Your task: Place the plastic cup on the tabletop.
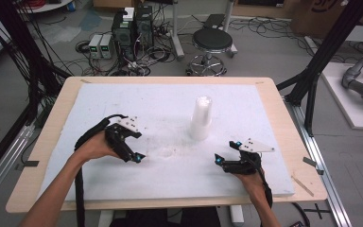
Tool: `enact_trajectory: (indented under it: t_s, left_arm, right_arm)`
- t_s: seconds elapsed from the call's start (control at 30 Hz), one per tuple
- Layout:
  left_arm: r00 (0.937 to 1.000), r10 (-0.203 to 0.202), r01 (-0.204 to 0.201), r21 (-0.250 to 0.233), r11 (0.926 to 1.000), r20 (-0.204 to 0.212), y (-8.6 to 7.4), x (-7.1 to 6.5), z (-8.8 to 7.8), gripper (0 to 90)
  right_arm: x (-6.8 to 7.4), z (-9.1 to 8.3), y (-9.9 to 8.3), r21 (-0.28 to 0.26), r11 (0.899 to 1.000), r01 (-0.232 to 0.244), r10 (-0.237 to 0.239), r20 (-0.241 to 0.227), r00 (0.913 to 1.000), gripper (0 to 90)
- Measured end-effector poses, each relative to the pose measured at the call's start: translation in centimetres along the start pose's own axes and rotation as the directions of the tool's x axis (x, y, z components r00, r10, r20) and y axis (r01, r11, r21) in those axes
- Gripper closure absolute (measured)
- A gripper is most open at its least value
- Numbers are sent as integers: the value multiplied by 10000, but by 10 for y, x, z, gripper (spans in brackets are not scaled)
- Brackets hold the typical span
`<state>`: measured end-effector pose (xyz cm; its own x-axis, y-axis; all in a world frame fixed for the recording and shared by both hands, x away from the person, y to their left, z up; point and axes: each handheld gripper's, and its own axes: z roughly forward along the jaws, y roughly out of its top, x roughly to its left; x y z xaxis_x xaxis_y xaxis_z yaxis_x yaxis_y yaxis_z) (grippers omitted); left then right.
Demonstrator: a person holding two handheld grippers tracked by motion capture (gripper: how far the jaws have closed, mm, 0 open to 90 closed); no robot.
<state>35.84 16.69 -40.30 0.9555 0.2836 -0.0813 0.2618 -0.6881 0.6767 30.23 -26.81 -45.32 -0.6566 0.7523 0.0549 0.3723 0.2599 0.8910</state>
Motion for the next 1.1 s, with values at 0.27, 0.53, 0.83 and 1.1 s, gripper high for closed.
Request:
enact_trajectory:
  t_s: [0.27,0.53,0.83,1.1]
  left_arm:
    - [9949,-478,345,-1458,9887,-883,-42,-18,-22,92]
    - [9773,-1353,796,-3093,9476,-1630,-72,-25,-34,92]
    - [9165,-3037,1223,-5407,8323,-2602,-105,-37,-32,97]
    - [8534,-3785,1315,-5546,8216,-3584,-113,-44,-23,101]
  right_arm:
    - [0,1,0,73,10000,-31,31,32,10000,177]
    - [0,1,0,65,9999,-87,87,21,10000,177]
    - [1,-1,0,-50,10000,-50,51,82,10000,177]
    - [-1,-3,-1,-300,9994,-192,194,76,9998,177]
